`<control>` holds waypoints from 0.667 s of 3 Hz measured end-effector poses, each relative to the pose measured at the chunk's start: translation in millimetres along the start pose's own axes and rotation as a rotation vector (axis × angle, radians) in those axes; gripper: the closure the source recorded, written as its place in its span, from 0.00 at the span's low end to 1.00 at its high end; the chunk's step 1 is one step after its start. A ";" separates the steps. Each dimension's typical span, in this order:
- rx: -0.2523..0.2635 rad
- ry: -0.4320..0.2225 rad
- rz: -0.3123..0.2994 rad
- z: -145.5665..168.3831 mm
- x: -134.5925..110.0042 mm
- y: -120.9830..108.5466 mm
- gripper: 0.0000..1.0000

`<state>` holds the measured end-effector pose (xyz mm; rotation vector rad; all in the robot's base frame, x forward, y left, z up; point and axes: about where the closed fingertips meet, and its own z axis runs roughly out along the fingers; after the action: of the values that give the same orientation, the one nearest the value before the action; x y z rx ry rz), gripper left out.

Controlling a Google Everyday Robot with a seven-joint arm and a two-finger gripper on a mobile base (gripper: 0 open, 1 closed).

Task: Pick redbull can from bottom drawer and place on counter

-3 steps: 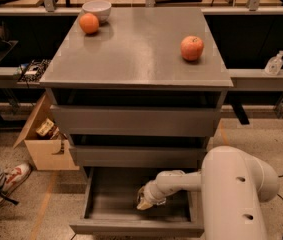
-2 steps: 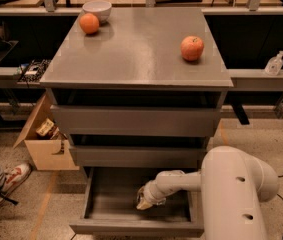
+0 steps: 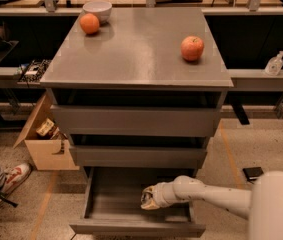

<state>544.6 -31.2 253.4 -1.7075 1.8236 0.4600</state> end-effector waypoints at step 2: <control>0.173 -0.202 0.040 -92.4 -1.0 8.0 1.00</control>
Offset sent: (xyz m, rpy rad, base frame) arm -0.0439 -0.1550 0.1150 0.3208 -0.2288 -0.2934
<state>519.7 -86.5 323.5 -1.4568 1.7020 0.4596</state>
